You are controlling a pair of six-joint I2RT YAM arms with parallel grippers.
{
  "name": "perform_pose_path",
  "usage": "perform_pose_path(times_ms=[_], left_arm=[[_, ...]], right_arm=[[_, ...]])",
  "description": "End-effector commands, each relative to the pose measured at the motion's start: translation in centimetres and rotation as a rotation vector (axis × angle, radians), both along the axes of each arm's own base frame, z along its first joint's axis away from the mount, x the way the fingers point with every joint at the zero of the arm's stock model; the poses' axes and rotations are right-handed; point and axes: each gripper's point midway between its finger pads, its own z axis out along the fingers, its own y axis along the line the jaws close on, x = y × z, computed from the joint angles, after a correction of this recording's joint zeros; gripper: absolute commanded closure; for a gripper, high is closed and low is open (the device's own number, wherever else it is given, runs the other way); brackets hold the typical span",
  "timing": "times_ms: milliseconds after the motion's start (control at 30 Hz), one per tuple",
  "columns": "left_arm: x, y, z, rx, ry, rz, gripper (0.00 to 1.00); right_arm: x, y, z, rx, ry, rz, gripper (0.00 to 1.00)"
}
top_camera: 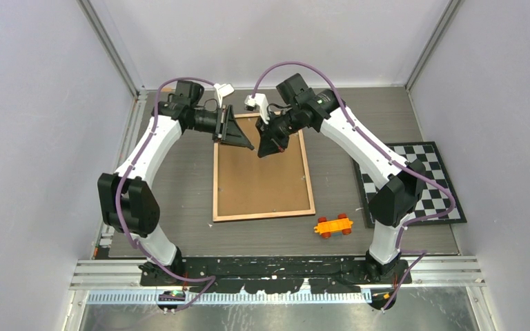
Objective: Take the photo out of the frame
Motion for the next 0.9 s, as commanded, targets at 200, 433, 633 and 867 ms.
perform_pose_path(times_ms=[200, 433, 633, 867], left_arm=[[-0.5, 0.5, 2.2, -0.023, -0.092, -0.023, 0.6], [-1.3, 0.4, 2.0, -0.019, -0.086, -0.058, 0.64], [-1.7, 0.1, 1.9, -0.017, -0.089, -0.071, 0.66], [-1.3, 0.0, 1.9, -0.008, -0.106, -0.058, 0.95]], right_arm=[[-1.3, -0.3, 2.7, 0.043, -0.065, 0.08, 1.0], [-1.3, -0.5, 2.6, 0.033, -0.069, 0.092, 0.99], [-1.3, -0.5, 2.6, 0.03, -0.074, 0.105, 1.0], [-1.0, -0.1, 2.6, 0.038, -0.071, 0.096, 0.99]])
